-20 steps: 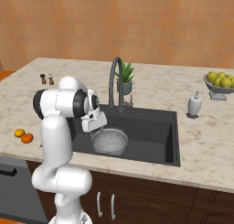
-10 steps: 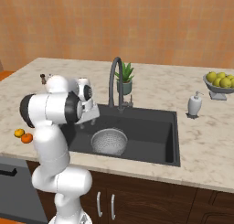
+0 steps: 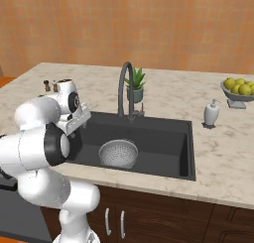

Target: Put the colander in the sink, put the tangerine, orange in the colander, and turn on the sink faucet and pour water over the colander.

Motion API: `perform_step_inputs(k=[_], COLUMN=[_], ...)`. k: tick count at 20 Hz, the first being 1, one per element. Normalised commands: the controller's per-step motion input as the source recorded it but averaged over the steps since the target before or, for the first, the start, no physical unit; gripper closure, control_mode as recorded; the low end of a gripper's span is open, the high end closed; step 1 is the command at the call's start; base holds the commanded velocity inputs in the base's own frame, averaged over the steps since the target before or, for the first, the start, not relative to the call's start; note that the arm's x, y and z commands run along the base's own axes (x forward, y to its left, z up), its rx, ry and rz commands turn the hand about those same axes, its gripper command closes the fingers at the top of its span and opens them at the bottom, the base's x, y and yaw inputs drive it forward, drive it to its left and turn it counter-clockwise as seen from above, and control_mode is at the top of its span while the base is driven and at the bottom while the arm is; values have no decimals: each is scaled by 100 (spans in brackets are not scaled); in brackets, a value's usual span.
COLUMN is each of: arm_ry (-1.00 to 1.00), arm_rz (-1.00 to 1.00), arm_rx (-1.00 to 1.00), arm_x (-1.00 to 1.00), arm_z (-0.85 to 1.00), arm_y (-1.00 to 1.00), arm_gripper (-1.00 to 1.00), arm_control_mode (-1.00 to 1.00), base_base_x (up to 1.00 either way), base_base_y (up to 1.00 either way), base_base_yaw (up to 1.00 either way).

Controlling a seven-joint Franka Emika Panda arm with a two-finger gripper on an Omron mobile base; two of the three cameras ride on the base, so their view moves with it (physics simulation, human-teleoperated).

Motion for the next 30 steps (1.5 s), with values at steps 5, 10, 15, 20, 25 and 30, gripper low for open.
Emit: perform_step_inputs(k=[5,10,15,20,25,30], arm_ry=[-31,-10,0,-1,-2,0], arm_rz=[-25,-33,-39,-33,-29,-21], arm_rx=[0,0,0,0,0,0], arm_x=[-56,-40,-25,-28,-32,-32], arm_z=[45,30,20,23,8,0], arm_y=[62,69,77,80,83,80], arm_gripper=[-100,-100,-100,-100,-100,-100], arm_control_mode=[-100,-100,-100,-100,-100,-100], base_base_x=[0,0,0,0,0,0], base_base_y=[0,0,0,0,0,0], base_base_yaw=[0,0,0,0,0,0])
